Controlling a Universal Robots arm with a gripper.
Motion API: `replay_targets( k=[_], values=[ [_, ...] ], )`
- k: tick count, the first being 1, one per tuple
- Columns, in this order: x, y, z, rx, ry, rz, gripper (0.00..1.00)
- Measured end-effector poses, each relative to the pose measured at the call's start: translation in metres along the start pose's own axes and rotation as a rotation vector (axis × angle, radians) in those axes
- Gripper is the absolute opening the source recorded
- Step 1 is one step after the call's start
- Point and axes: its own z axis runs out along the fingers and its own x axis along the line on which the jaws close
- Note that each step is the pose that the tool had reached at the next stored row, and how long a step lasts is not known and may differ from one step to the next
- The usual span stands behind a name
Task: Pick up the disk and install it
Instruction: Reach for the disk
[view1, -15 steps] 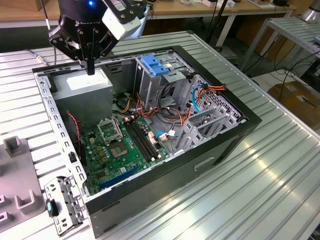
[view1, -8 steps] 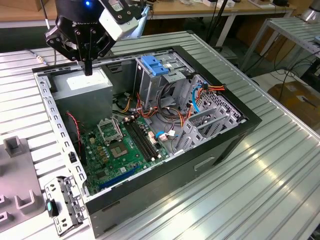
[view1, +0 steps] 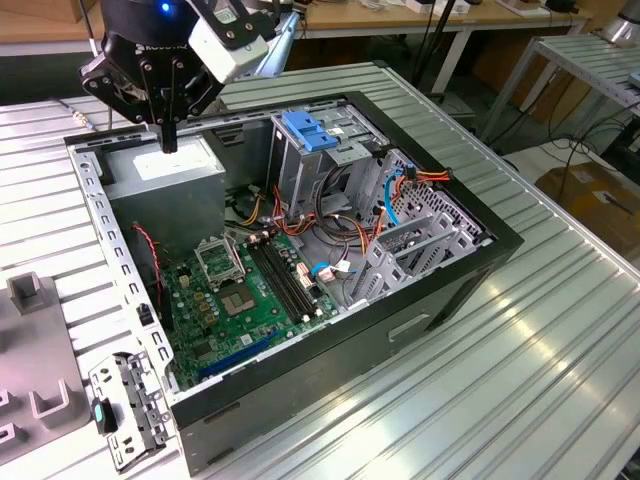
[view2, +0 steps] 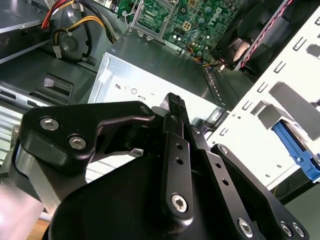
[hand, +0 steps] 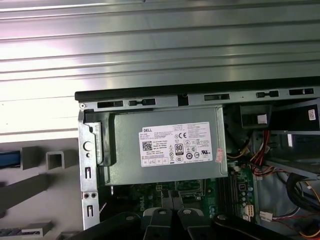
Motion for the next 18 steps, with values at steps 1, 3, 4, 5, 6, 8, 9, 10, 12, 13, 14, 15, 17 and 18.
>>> replay_targets(
  k=[1, 3, 4, 5, 6, 8, 9, 10, 12, 13, 14, 15, 17, 18],
  values=[
    [0.0007, -0.0001, 0.0, 0.0, 0.0007, 0.0, 0.11],
    [0.002, -0.0002, 0.0001, 0.0001, 0.0023, 0.0, 0.11],
    [0.0024, -0.0002, 0.0001, 0.0002, 0.0028, 0.0, 0.11],
    [0.0031, -0.0002, 0.0002, 0.0002, 0.0038, 0.0, 0.11],
    [0.0036, -0.0003, 0.0002, 0.0002, 0.0043, 0.0, 0.11],
    [0.0049, -0.0004, 0.0003, 0.0004, 0.006, 0.0, 0.11],
    [0.0055, -0.0004, 0.0003, 0.0005, 0.0067, 0.0, 0.11],
    [0.0062, -0.0005, 0.0003, 0.0005, 0.0075, 0.0, 0.11],
    [0.0073, -0.0006, 0.0004, 0.0006, 0.0086, 0.0, 0.11],
    [0.0079, -0.0006, 0.0004, 0.0007, 0.0093, 0.0, 0.11],
    [0.0084, -0.0007, 0.0004, 0.0007, 0.0098, 0.0, 0.11],
    [0.0091, -0.0007, 0.0004, 0.0008, 0.0104, 0.0, 0.11],
    [0.0104, -0.0008, 0.0005, 0.0008, 0.0117, 0.0, 0.11],
    [0.0113, -0.0009, 0.0005, 0.0009, 0.0125, 0.0, 0.11]
  ],
)
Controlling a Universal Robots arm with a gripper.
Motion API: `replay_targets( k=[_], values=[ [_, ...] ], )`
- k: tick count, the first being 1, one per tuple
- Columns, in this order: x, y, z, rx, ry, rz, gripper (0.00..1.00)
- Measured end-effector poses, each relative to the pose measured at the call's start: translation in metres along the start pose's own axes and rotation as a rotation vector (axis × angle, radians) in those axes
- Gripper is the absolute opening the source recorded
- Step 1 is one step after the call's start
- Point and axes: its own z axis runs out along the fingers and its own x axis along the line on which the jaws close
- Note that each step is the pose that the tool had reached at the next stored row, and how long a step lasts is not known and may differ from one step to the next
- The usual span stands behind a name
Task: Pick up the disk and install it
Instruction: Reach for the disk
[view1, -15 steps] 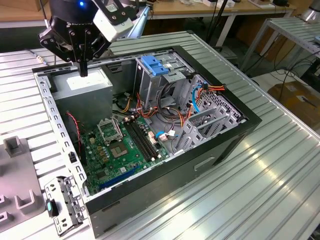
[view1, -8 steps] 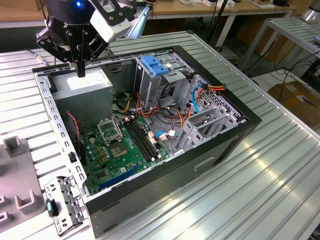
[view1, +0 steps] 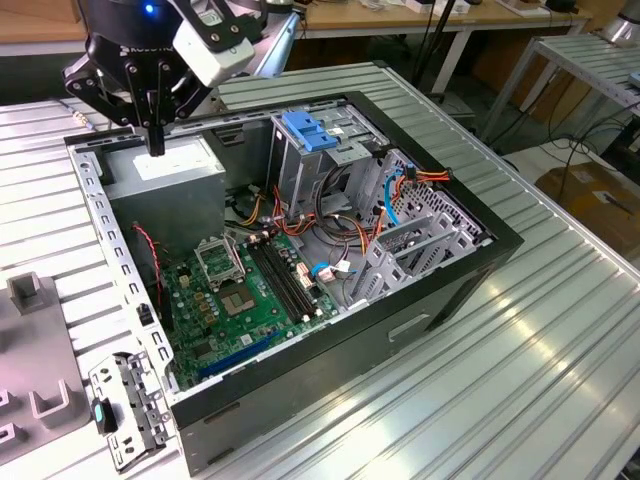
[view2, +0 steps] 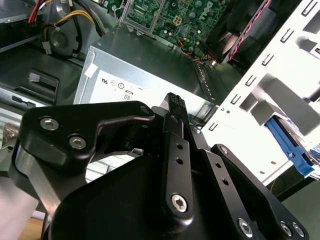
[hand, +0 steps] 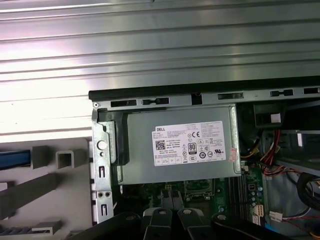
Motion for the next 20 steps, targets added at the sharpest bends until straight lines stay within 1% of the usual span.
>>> replay_targets(
  k=[10, 17, 20],
  values=[
    [0.0066, -0.0005, 0.0003, 0.0004, 0.0058, 0.0, 0.11],
    [0.0139, -0.0011, 0.0007, 0.0009, 0.0122, 0.001, 0.11],
    [0.0158, -0.0012, 0.0008, 0.0011, 0.0143, 0.001, 0.11]
  ],
)
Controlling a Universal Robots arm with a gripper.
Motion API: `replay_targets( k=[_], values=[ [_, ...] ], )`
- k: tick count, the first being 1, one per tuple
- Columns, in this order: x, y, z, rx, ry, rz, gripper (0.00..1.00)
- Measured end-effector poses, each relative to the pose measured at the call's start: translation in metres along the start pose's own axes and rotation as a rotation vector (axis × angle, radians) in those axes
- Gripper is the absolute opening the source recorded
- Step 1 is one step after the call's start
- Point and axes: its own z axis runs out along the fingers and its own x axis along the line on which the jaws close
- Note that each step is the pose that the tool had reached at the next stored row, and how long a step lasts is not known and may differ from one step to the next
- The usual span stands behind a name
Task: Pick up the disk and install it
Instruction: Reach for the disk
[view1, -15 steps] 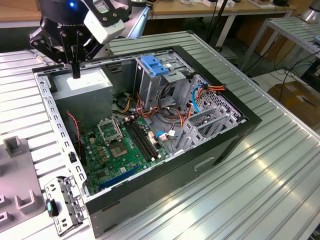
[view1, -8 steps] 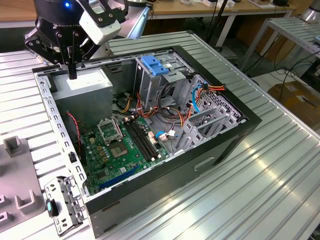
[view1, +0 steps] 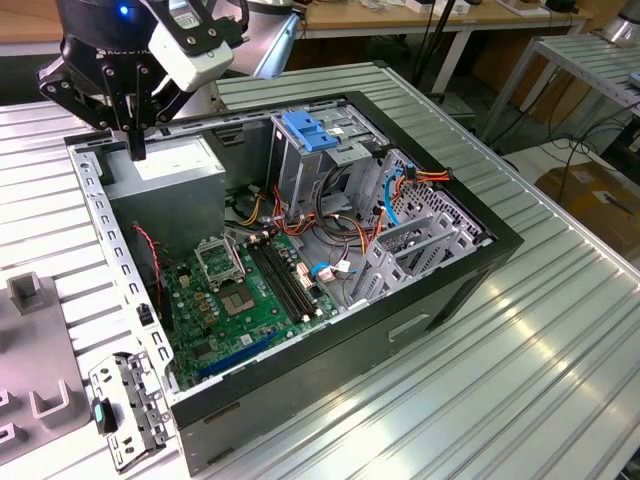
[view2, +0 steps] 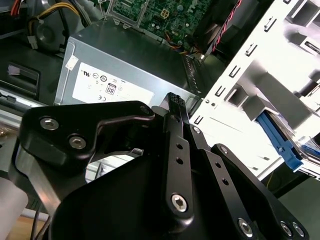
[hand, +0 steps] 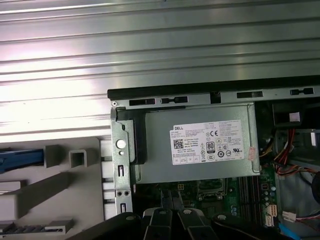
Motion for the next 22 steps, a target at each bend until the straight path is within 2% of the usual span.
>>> replay_targets(
  k=[4, 11, 15, 19, 22],
  values=[
    [0.0031, -0.0003, 0.0001, 0.0003, 0.0025, 0.0, 0.11],
    [0.0046, -0.0004, 0.0002, 0.0002, 0.0027, 0.0, 0.11],
    [0.0161, -0.0011, 0.0004, 0.0002, 0.0027, 0.0, 0.11],
    [0.0243, -0.0017, 0.0005, 0.0002, 0.0027, 0.0, 0.11],
    [0.0375, -0.0027, 0.0008, 0.0003, 0.0027, 0.0, 0.11]
  ],
)
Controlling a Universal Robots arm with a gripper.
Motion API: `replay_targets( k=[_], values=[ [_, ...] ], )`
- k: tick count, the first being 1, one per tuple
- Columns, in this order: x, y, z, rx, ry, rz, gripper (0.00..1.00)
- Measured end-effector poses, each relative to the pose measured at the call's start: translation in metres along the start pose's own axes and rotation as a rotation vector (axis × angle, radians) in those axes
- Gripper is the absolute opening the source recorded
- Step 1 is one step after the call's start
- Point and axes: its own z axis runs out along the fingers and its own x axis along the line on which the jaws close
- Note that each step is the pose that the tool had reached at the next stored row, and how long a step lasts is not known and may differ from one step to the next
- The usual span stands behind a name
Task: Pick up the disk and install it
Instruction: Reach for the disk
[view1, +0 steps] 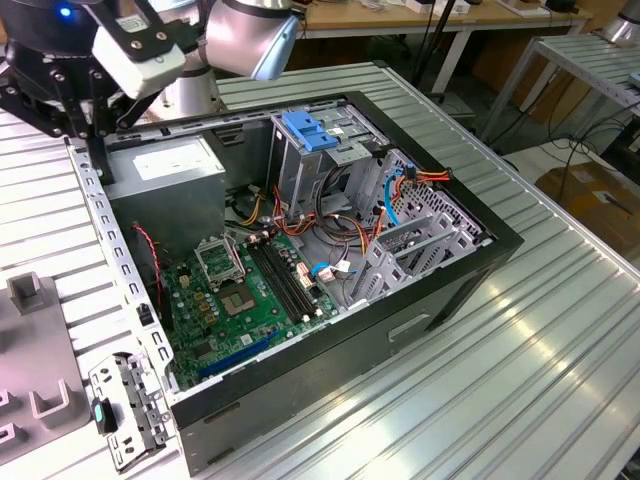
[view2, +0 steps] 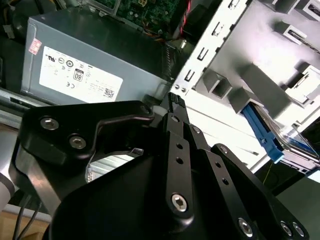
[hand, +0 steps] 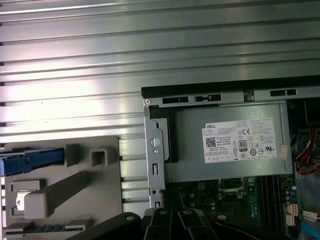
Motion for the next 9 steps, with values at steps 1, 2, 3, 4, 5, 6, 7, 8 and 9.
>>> replay_targets(
  k=[1, 2, 3, 4, 5, 6, 7, 8, 9],
  values=[
    [0.0058, -0.0004, 0.0002, -0.0001, 0.0001, 0.0, 0.11],
    [0.0103, -0.0007, 0.0003, 0.0, 0.0002, 0.0, 0.11],
    [0.0166, -0.0008, 0.0004, 0.0, 0.0005, 0.0, 0.11],
    [0.02, -0.0008, 0.0005, 0.0, 0.0006, 0.0, 0.11],
    [0.0261, -0.0009, 0.0006, 0.0001, 0.0008, 0.0, 0.11],
    [0.0325, -0.001, 0.0008, 0.0, 0.0008, 0.0, 0.11],
    [0.0388, -0.0013, 0.001, 0.0, 0.0008, 0.0, 0.11],
    [0.0435, -0.0016, 0.0011, 0.0001, 0.0011, 0.0, 0.11],
    [0.0489, -0.0019, 0.0013, 0.0, 0.0013, 0.0, 0.11]
  ],
)
